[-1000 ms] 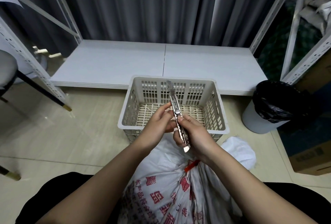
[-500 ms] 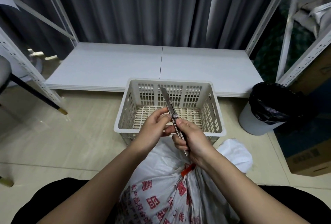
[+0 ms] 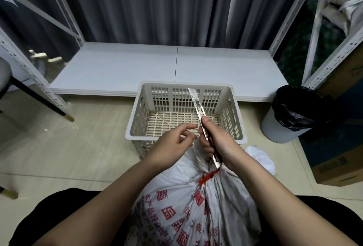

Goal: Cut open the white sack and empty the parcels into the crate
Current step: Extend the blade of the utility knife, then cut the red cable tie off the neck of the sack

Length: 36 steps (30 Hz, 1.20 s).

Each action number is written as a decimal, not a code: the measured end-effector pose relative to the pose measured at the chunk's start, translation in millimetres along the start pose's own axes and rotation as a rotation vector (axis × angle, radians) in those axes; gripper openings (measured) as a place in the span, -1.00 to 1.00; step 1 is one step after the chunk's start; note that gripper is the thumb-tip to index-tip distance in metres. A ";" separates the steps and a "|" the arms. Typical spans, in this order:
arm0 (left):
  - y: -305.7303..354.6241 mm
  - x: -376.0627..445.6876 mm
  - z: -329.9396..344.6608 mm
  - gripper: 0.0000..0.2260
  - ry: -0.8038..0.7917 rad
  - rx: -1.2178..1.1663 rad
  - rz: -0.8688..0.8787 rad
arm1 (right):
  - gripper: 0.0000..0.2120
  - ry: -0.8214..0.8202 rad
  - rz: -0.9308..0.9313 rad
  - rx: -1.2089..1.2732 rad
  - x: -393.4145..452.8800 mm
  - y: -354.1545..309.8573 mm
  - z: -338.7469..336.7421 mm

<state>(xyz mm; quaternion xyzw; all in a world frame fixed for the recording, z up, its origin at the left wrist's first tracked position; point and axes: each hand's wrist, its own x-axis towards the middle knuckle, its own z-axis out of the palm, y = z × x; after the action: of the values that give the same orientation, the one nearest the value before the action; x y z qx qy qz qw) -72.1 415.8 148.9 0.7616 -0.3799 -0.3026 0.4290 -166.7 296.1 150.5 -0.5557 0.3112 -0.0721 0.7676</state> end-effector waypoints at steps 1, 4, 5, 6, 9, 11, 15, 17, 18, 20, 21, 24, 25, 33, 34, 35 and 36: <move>-2.2 -3.4 0.4 -0.77 -0.019 0.122 -0.006 | -0.64 0.022 -0.063 -0.049 -3.4 -2.1 -2.8; -4.4 -16.9 8.8 -0.68 -0.085 0.393 -0.016 | -0.70 0.073 -0.172 -0.164 -14.2 -9.2 -17.0; -2.7 -21.8 14.8 -0.61 -0.102 0.459 0.001 | -0.72 0.097 -0.178 -0.183 -18.0 -10.9 -23.4; -0.3 -26.0 21.9 -0.50 -0.108 0.494 0.014 | -0.73 0.123 -0.174 -0.190 -21.5 -11.9 -29.5; 5.8 -30.0 48.1 -0.12 -0.026 0.308 -0.132 | -0.76 0.219 -0.127 -0.176 -28.5 -10.5 -43.0; 5.3 -25.7 70.4 0.06 0.028 0.131 -0.313 | -0.76 0.270 -0.103 -0.156 -30.4 -8.0 -48.7; -2.9 -13.0 118.4 0.13 0.160 -0.035 -0.539 | -0.91 0.255 -0.096 -0.174 -33.0 -3.8 -52.4; -3.8 -3.2 131.6 0.03 0.269 -0.011 -0.597 | -0.86 0.245 -0.105 -0.204 -33.5 0.0 -52.9; -3.3 1.6 133.4 -0.04 0.308 0.021 -0.625 | -0.85 0.247 -0.110 -0.219 -33.0 1.9 -52.1; -2.4 9.2 132.3 -0.21 0.352 0.026 -0.668 | -0.86 0.261 -0.114 -0.248 -30.6 7.0 -51.5; -3.5 10.7 129.0 -0.29 0.362 -0.006 -0.669 | -0.87 0.275 -0.116 -0.265 -28.2 10.9 -51.5; -17.0 8.3 112.1 -0.55 0.387 -0.205 -0.568 | -0.91 0.324 -0.135 -0.339 -21.9 21.1 -50.8; -23.4 6.5 103.7 -0.62 0.395 -0.298 -0.530 | -0.96 0.321 -0.136 -0.326 -20.7 23.4 -49.3; -42.1 -3.6 47.6 -0.73 0.325 -0.841 -0.514 | -0.85 0.261 -0.211 -0.241 -30.7 74.4 -1.7; -45.0 -3.0 45.6 -0.72 0.316 -0.875 -0.535 | -0.80 0.281 -0.242 -0.255 -31.2 81.0 4.9; -48.5 -2.7 44.2 -0.70 0.309 -0.900 -0.550 | -0.75 0.298 -0.263 -0.269 -31.1 85.8 10.1; -49.9 -2.3 43.0 -0.68 0.302 -0.923 -0.563 | -0.69 0.311 -0.277 -0.292 -30.2 89.3 13.9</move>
<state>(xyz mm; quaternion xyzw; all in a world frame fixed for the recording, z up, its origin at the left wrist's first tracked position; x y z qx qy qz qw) -91.2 416.7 85.8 0.6016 0.0754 -0.4280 0.6702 -204.0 354.4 84.9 -0.6800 0.3536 -0.2154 0.6051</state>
